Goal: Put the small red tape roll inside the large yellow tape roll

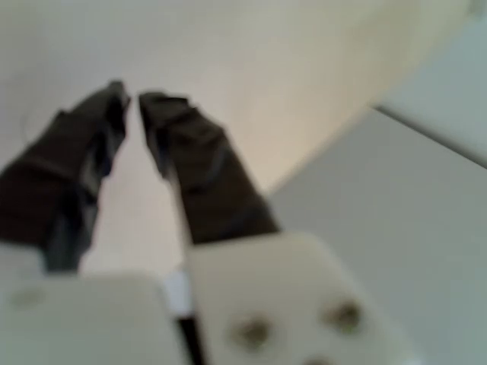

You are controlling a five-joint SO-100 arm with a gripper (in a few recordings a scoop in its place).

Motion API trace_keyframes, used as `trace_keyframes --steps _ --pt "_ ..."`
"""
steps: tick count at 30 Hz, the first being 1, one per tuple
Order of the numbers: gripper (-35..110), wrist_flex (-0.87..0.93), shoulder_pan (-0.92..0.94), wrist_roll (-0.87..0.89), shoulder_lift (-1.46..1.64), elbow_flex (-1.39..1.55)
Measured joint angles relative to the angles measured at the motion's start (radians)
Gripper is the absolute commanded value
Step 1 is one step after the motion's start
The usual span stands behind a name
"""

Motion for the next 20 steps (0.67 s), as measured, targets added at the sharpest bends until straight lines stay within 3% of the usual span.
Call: trace_keyframes --steps 11,20 --pt "0 0.002 -0.011 0.026 0.018 0.015" --pt "0 0.003 -0.121 0.031 0.018 0.015"
